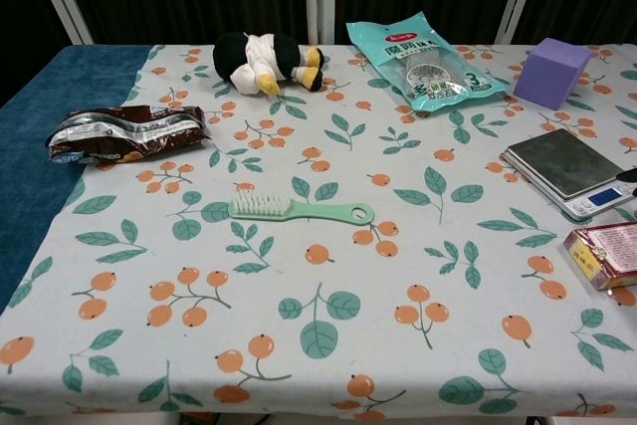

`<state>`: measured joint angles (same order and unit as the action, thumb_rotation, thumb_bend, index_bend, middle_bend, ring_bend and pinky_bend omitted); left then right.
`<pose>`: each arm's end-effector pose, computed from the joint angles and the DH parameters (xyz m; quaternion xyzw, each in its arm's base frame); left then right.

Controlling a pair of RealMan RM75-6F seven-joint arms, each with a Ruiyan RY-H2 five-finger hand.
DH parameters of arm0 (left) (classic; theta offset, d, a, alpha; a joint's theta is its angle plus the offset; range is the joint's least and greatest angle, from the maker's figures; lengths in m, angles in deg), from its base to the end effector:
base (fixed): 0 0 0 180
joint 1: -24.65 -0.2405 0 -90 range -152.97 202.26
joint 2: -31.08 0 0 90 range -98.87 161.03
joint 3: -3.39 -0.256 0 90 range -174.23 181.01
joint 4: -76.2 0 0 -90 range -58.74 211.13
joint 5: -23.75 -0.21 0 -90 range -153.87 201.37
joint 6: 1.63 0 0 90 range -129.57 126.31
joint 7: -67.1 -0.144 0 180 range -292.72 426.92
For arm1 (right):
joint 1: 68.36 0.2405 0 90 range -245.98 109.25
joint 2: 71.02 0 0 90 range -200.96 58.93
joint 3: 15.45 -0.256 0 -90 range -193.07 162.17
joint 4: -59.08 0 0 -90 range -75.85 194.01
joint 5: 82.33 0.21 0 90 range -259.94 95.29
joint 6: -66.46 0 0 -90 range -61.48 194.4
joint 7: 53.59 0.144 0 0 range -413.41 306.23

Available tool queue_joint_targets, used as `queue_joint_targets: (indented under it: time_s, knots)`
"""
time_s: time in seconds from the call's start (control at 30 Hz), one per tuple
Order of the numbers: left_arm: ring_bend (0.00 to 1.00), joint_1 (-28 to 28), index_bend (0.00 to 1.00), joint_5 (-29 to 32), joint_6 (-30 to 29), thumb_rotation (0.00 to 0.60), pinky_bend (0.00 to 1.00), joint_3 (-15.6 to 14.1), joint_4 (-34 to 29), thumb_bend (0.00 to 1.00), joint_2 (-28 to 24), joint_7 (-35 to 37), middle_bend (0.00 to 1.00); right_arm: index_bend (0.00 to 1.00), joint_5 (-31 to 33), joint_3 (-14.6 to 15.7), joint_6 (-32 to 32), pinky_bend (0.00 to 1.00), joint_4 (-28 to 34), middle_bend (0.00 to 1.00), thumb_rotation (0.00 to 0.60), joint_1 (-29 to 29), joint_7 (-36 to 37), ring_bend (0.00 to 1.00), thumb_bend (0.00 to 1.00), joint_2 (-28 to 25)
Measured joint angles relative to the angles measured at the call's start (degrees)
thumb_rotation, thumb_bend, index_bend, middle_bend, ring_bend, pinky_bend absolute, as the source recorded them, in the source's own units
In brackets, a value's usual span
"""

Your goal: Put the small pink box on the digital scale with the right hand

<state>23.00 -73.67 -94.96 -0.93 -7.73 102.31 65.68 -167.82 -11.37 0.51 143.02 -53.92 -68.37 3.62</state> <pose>-0.3170 0.1178 0.1225 -0.6360 -0.3627 -0.3887 0.5593 -0.3177 -0.1973 0.0536 0.7570 -0.3664 0.2325 0.4885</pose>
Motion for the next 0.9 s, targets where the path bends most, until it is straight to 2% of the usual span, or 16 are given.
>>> queue_joint_targets:
  time_s: [0.23, 0.47, 0.9]
  knots:
    - [0.0, -0.16, 0.07, 0.27, -0.18, 0.6, 0.04, 0.03, 1.32, 0.11, 0.52, 1.42, 0.06, 0.0, 0.64, -0.19, 0.87, 0.0, -0.08, 0.18, 0.6, 0.37, -2.37, 0.0, 0.32, 1.32]
    - [0.0, -0.41, 0.07, 0.47, -0.64, 0.6, 0.04, 0.07, 2.5, 0.11, 0.72, 2.83, 0.06, 0.03, 2.04, -0.26, 2.6, 0.0, 0.55, 0.22, 0.6, 0.8, -3.93, 0.0, 0.33, 1.82]
    - [0.0, -0.55, 0.07, 0.49, -0.77, 0.6, 0.04, 0.03, 2.91, 0.11, 0.98, 3.06, 0.06, 0.42, 1.89, -0.13, 2.25, 0.0, 0.26, 0.36, 0.6, 0.83, -3.59, 0.0, 0.33, 2.16]
